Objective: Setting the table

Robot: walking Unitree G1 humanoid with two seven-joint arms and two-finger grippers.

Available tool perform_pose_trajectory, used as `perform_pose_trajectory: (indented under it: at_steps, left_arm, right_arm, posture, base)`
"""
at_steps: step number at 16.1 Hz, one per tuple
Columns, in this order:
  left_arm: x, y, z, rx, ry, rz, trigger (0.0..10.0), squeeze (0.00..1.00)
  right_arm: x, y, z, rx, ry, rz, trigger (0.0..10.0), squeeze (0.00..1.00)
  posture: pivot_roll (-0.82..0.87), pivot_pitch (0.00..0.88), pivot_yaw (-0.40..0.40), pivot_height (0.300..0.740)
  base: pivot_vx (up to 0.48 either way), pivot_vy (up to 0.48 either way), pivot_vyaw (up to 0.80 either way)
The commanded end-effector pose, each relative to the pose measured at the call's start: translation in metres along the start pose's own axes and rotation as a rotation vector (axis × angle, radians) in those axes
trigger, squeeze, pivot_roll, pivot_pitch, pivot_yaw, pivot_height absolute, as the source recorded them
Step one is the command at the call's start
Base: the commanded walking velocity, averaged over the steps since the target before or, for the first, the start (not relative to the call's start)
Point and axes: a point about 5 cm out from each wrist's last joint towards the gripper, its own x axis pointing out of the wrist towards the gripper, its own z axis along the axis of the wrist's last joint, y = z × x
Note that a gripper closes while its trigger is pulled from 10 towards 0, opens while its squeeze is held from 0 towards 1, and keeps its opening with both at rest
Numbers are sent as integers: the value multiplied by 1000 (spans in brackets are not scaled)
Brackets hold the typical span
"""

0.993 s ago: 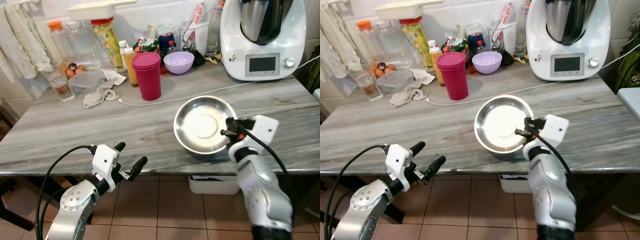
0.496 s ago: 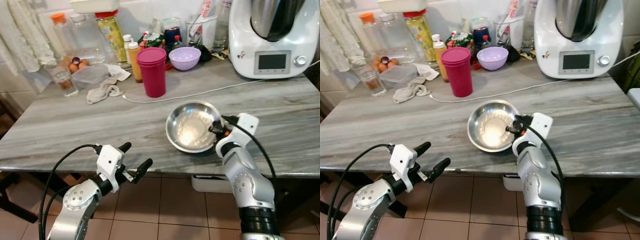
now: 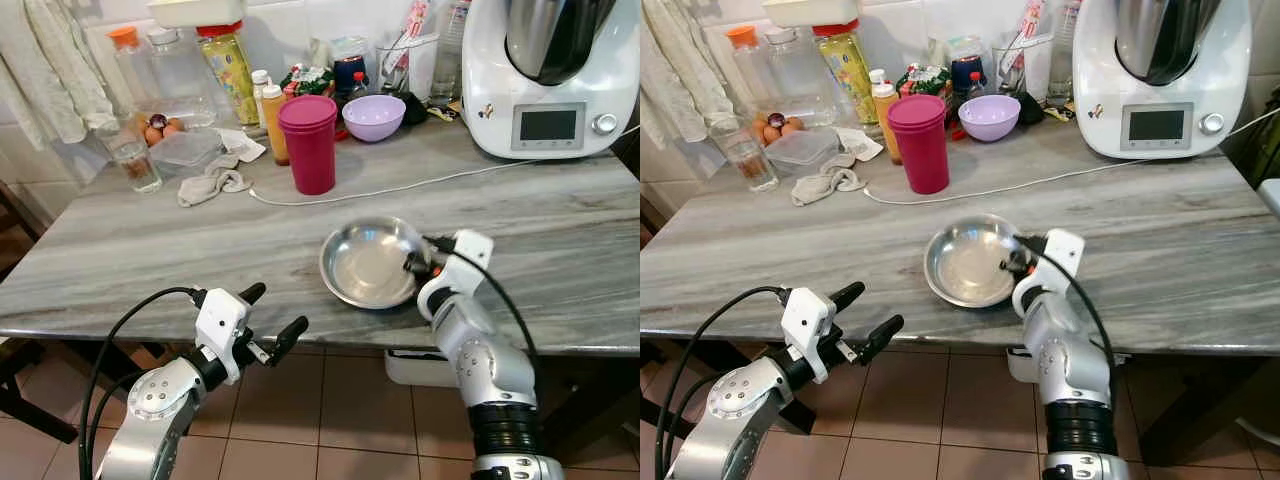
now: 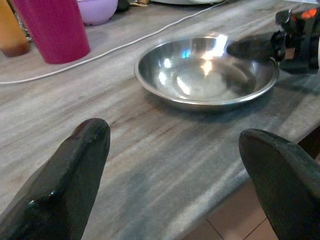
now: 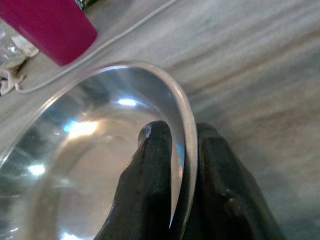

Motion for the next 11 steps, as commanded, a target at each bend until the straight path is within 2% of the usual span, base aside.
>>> perform_pose_trajectory:
  at_steps: [1, 8, 9, 10, 11]
  left_arm:
    - [-1, 0, 3, 20, -7, -6, 10000, 0]
    - [-1, 0, 2, 21, -2, -11, 10000, 0]
    - [-1, 1, 1, 24, 1, -14, 10000, 0]
    - [-2, 2, 1, 27, 5, -16, 10000, 0]
    - [-2, 3, 1, 29, 6, -15, 10000, 0]
  right_arm:
    - [2, 8, -1, -10, 15, 23, 10000, 1000]
    - [-1, 5, 9, -47, -66, 4, 10000, 1000]
    - [-4, 5, 16, -72, -109, 17, 10000, 1000]
    - [-9, 3, 24, -195, -173, 6, 10000, 1000]
    - [-12, 1, 29, -220, -210, -6, 10000, 1000]
  posture:
    - [-224, 27, 131, 740]
    - [-225, 28, 137, 740]
    - [-225, 27, 141, 740]
    - [-225, 27, 142, 740]
    - [-225, 25, 143, 740]
  base:
    - [0, 0, 0]
    - [0, 0, 0]
    - [0, 0, 0]
    - [0, 0, 0]
    - [0, 0, 0]
